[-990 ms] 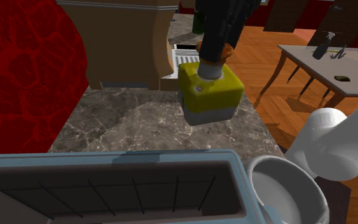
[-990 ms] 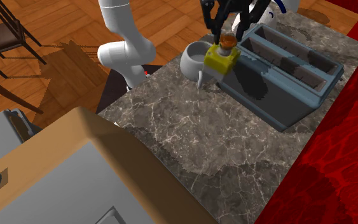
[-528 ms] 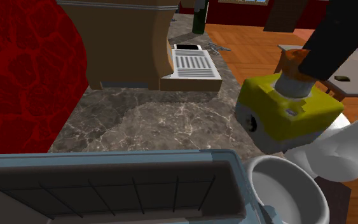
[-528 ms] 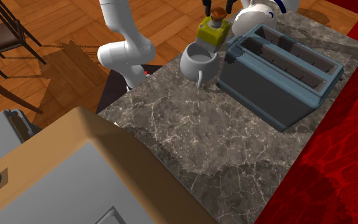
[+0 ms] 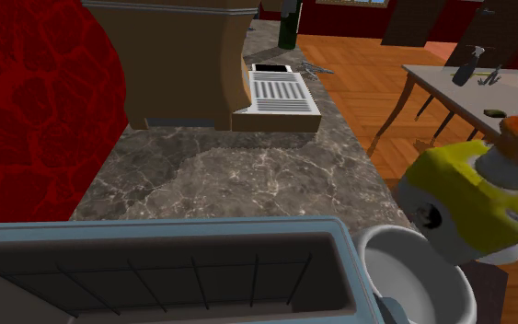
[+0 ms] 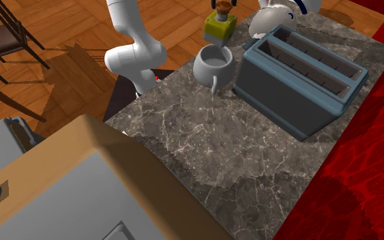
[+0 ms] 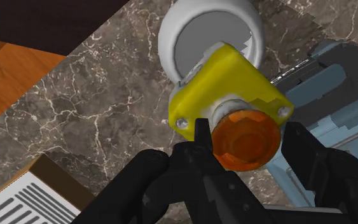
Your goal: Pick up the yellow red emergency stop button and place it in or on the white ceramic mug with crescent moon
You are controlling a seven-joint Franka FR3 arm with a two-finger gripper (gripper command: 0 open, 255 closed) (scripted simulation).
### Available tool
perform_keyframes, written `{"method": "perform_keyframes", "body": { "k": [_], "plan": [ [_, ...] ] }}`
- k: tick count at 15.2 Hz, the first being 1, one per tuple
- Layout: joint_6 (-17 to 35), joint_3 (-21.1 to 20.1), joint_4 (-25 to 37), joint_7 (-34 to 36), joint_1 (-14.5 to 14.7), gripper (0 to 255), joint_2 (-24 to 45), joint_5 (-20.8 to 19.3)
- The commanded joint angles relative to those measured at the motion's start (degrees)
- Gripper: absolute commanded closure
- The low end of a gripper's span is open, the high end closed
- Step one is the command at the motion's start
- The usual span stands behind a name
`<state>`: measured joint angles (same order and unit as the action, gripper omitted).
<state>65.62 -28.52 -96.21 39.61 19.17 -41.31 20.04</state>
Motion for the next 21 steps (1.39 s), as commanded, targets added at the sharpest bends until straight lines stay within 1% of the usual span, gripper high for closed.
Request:
{"method": "perform_keyframes", "body": {
  "k": [1, 17, 21],
  "plan": [
    [1.25, 0.09, -2.35, -0.4, 0.27, 255, -1.11, 0.22],
    [11.25, -0.74, -21.02, -2.82, 2.67, 255, -9.87, 2.79],
    [11.25, -0.74, -21.02, -2.81, 2.68, 255, -9.87, 2.79]
  ]
}}
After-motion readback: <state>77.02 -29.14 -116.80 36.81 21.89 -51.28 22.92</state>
